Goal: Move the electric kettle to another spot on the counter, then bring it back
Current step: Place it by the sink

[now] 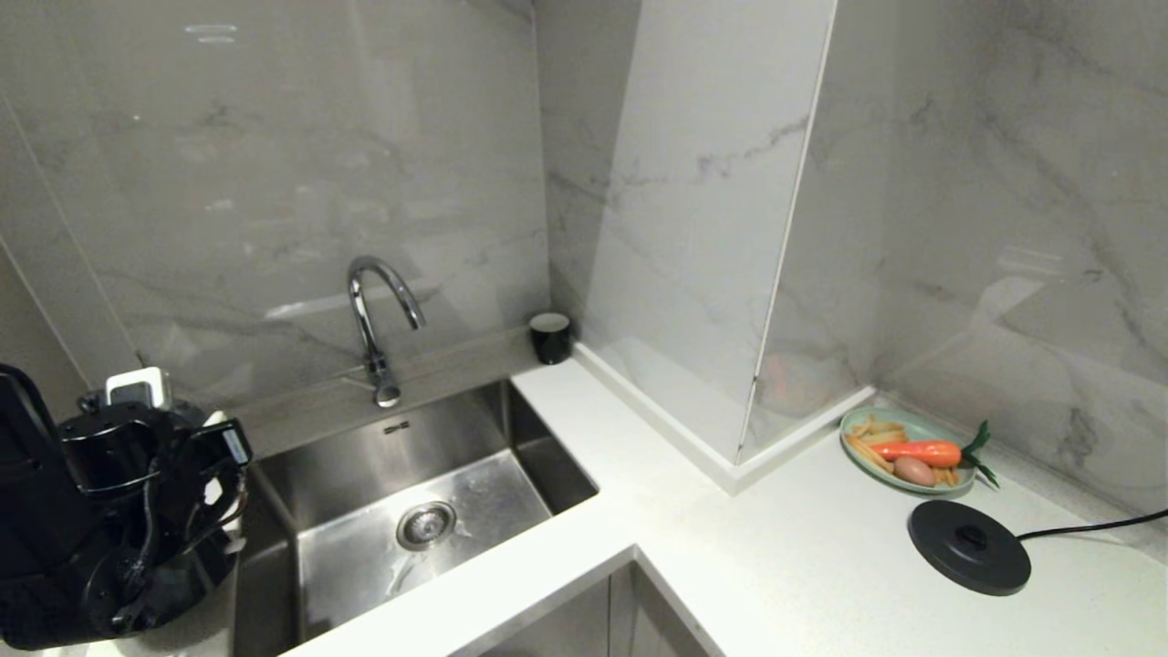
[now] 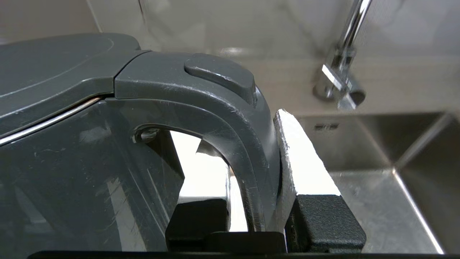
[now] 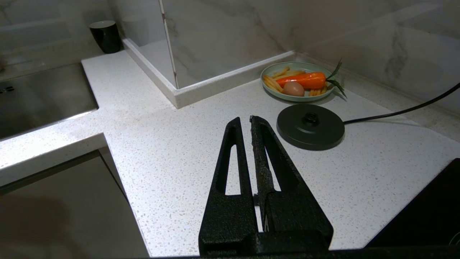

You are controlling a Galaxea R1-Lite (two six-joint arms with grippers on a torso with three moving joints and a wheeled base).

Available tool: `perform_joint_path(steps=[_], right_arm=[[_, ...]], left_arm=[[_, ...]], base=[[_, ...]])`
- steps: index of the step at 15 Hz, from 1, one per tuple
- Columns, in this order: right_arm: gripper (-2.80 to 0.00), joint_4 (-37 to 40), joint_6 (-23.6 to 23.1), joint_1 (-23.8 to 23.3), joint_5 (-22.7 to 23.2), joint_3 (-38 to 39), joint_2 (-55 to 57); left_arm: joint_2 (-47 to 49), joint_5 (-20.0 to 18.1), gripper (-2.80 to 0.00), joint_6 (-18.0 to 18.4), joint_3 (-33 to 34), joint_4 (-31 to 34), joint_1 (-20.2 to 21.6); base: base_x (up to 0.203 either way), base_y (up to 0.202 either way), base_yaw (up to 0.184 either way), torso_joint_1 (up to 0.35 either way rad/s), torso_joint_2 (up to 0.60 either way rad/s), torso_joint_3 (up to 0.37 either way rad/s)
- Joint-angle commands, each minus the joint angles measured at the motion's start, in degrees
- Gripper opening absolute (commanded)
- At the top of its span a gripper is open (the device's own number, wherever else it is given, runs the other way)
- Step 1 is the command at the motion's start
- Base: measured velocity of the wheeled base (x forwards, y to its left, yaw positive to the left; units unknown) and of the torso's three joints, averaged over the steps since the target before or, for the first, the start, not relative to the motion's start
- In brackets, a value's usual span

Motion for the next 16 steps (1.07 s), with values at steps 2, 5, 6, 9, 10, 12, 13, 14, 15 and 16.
perform_joint_path(steps=[2, 5, 6, 9, 10, 12, 13, 14, 15, 16], right_arm=[[-2.8, 0.0, 0.0, 0.0, 0.0, 0.0, 0.0], [-2.8, 0.0, 0.0, 0.0, 0.0, 0.0, 0.0], [-2.8, 0.0, 0.0, 0.0, 0.0, 0.0, 0.0], [-2.8, 0.0, 0.0, 0.0, 0.0, 0.0, 0.0], [-2.8, 0.0, 0.0, 0.0, 0.0, 0.0, 0.0], [-2.8, 0.0, 0.0, 0.0, 0.0, 0.0, 0.0], [-2.8, 0.0, 0.0, 0.0, 0.1, 0.0, 0.0], [-2.8, 0.0, 0.0, 0.0, 0.0, 0.0, 0.0], [-2.8, 0.0, 0.0, 0.0, 0.0, 0.0, 0.0], [-2.8, 0.0, 0.0, 0.0, 0.0, 0.0, 0.0]], left_arm=[[2.4, 0.0, -2.8, -0.1, 0.1, -0.5, 0.4], [3.8, 0.1, -2.8, -0.2, 0.2, -0.5, 0.6], [4.3, 0.1, -2.8, -0.3, 0.3, -0.5, 0.8], [5.0, 0.2, -2.8, -0.4, 1.3, -0.5, 1.1], [5.0, 0.1, -2.8, -0.5, 1.7, -0.5, 1.1], [4.7, 0.2, -2.8, -0.5, 3.0, -0.5, 1.1], [4.4, 0.2, -2.8, -0.5, 3.8, -0.5, 1.1], [4.3, 0.2, -2.8, -1.0, 4.5, -0.5, 1.1], [4.3, 0.2, -2.8, -1.2, 4.6, -0.5, 1.0], [4.3, 0.2, -2.8, -1.2, 4.7, -0.5, 1.1]], base=[[0.0, 0.0, 0.0, 0.0, 0.0, 0.0], [0.0, 0.0, 0.0, 0.0, 0.0, 0.0], [0.0, 0.0, 0.0, 0.0, 0.0, 0.0], [0.0, 0.0, 0.0, 0.0, 0.0, 0.0], [0.0, 0.0, 0.0, 0.0, 0.0, 0.0], [0.0, 0.0, 0.0, 0.0, 0.0, 0.0], [0.0, 0.0, 0.0, 0.0, 0.0, 0.0], [0.0, 0.0, 0.0, 0.0, 0.0, 0.0], [0.0, 0.0, 0.0, 0.0, 0.0, 0.0], [0.0, 0.0, 0.0, 0.0, 0.0, 0.0]])
